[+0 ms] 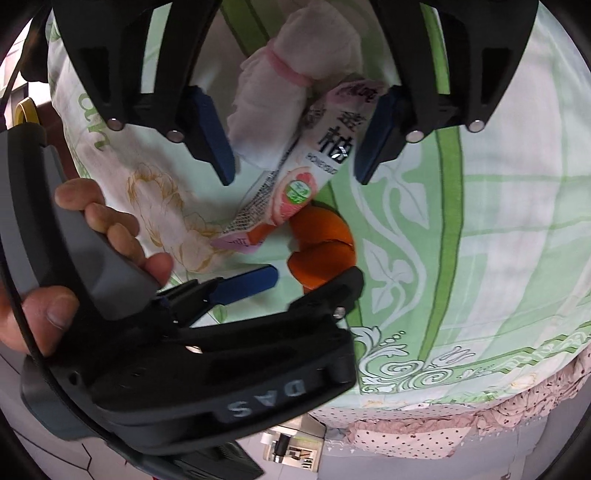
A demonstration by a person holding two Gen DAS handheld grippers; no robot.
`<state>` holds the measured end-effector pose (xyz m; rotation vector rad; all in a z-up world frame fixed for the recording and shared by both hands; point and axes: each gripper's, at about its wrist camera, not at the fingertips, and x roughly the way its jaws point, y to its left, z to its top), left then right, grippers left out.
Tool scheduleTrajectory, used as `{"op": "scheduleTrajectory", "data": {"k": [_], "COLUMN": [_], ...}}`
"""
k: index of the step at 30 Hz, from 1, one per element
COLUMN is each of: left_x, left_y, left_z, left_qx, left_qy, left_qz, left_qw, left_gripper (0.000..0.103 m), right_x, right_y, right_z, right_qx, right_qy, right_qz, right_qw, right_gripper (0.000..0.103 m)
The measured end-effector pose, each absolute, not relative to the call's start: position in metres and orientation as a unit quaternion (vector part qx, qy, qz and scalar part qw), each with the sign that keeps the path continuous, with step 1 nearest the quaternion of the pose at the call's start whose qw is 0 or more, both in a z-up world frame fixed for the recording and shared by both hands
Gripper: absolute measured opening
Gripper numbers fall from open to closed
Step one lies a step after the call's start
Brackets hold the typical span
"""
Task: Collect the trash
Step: 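Grasp the pink snack wrapper and tissue with the left tool while the right tool grasps the orange peel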
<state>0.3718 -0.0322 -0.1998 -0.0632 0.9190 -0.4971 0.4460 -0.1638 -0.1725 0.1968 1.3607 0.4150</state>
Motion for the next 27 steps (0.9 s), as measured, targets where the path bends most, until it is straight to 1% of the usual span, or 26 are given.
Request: {"op": "scheduleTrajectory", "data": {"k": [1, 2, 3, 4, 5, 6, 7, 8, 9, 11, 17, 27], "left_x": [0.371, 0.37, 0.369, 0.368, 0.367, 0.365, 0.364, 0.362, 0.36, 0.355, 0.344, 0.331], "left_y": [-0.035, -0.039, -0.041, -0.043, -0.045, -0.046, -0.048, -0.049, -0.051, -0.052, -0.055, -0.055], "left_z": [-0.2, -0.2, -0.201, -0.2, -0.2, -0.199, -0.198, -0.197, -0.196, -0.193, -0.188, -0.164], "left_qx": [-0.026, -0.02, -0.014, -0.01, -0.009, -0.006, -0.001, 0.004, 0.007, 0.012, 0.018, 0.026], "left_qy": [0.438, 0.437, 0.436, 0.433, 0.43, 0.427, 0.423, 0.42, 0.418, 0.409, 0.405, 0.399], "left_qz": [-0.242, -0.247, -0.249, -0.249, -0.251, -0.253, -0.253, -0.254, -0.256, -0.255, -0.258, -0.263], "left_qw": [0.866, 0.864, 0.864, 0.866, 0.867, 0.868, 0.87, 0.871, 0.872, 0.876, 0.877, 0.878], "left_gripper": [0.052, 0.041, 0.038, 0.037, 0.033, 0.031, 0.03, 0.027, 0.027, 0.026, 0.025, 0.025], "right_x": [0.447, 0.447, 0.447, 0.447, 0.447, 0.447, 0.446, 0.445, 0.445, 0.444, 0.441, 0.426], "right_y": [-0.163, -0.164, -0.165, -0.165, -0.165, -0.166, -0.166, -0.165, -0.165, -0.167, -0.168, -0.176], "right_z": [-0.173, -0.173, -0.173, -0.174, -0.175, -0.175, -0.175, -0.175, -0.175, -0.174, -0.169, -0.141], "right_qx": [0.091, 0.092, 0.095, 0.101, 0.11, 0.12, 0.124, 0.124, 0.126, 0.136, 0.138, 0.158], "right_qy": [0.622, 0.621, 0.619, 0.619, 0.622, 0.623, 0.623, 0.622, 0.621, 0.621, 0.611, 0.587], "right_qz": [0.187, 0.183, 0.186, 0.193, 0.2, 0.204, 0.202, 0.202, 0.203, 0.204, 0.211, 0.214], "right_qw": [0.755, 0.757, 0.757, 0.754, 0.749, 0.745, 0.746, 0.747, 0.746, 0.744, 0.75, 0.765], "right_gripper": [0.068, 0.063, 0.06, 0.052, 0.047, 0.04, 0.038, 0.036, 0.035, 0.029, 0.022, 0.02]}}
